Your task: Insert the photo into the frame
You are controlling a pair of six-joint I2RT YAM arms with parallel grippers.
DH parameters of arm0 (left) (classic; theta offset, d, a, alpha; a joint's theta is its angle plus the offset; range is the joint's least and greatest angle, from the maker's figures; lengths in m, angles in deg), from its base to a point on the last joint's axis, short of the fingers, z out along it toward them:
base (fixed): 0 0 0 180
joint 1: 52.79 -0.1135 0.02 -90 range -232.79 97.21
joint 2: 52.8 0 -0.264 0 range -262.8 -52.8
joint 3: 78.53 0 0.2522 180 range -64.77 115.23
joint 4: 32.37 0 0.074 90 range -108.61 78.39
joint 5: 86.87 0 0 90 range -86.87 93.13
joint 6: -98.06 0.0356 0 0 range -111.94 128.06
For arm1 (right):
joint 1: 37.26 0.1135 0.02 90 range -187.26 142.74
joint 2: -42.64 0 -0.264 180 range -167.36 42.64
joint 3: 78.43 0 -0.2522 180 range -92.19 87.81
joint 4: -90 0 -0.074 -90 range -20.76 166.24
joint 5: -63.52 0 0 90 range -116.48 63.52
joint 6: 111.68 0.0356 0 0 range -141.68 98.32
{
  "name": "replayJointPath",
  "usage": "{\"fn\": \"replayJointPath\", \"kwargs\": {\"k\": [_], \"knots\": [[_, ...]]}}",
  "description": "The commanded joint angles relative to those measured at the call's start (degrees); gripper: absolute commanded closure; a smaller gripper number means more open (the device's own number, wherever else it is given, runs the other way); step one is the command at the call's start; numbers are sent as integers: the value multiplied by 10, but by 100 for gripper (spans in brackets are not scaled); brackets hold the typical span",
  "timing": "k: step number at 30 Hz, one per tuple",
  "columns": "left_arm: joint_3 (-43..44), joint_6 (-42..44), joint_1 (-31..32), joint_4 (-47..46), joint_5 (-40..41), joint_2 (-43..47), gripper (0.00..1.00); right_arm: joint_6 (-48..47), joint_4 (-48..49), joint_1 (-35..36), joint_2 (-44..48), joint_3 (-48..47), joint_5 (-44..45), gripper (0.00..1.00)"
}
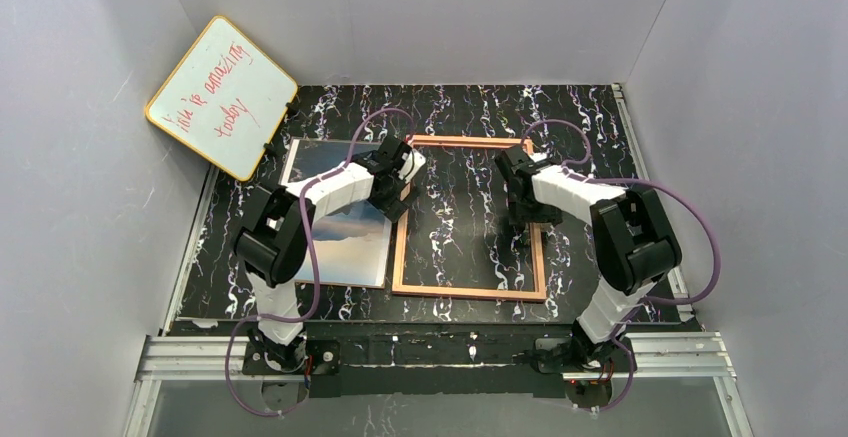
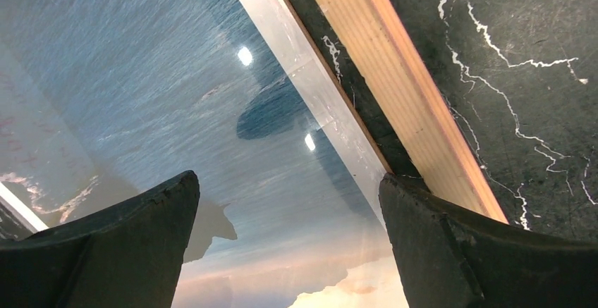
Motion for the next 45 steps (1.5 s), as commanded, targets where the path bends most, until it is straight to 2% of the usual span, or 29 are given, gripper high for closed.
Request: {"fn": "replayJointPath", "kwargs": {"k": [1, 4, 13, 24, 29, 31, 37, 41, 45], "knots": [[-3, -1, 19, 13, 24, -25, 2, 36, 0, -25, 22, 4, -36, 20], [0, 0, 30, 10, 37, -27, 2, 51, -15, -42, 48, -11, -46, 13], [18, -2, 66, 6, 53, -42, 2, 95, -1, -49, 152, -21, -175, 16], [115, -13, 92, 33, 42, -81, 2, 139, 74, -48, 219, 85, -287, 18], [137, -17, 81, 67, 34, -46, 2, 168, 113, -33, 230, 98, -336, 19], [154, -15, 60, 93, 14, -22, 2, 181, 125, -13, 220, 80, -348, 20], [219, 28, -80, 194, -60, 49, 2, 217, 156, 100, 137, -24, -340, 20], [186, 103, -195, 204, -54, 93, 2, 229, 166, 165, 29, -125, -332, 20], [117, 168, -304, 170, -45, 127, 2, 227, 160, 199, -77, -230, -317, 20]]}}
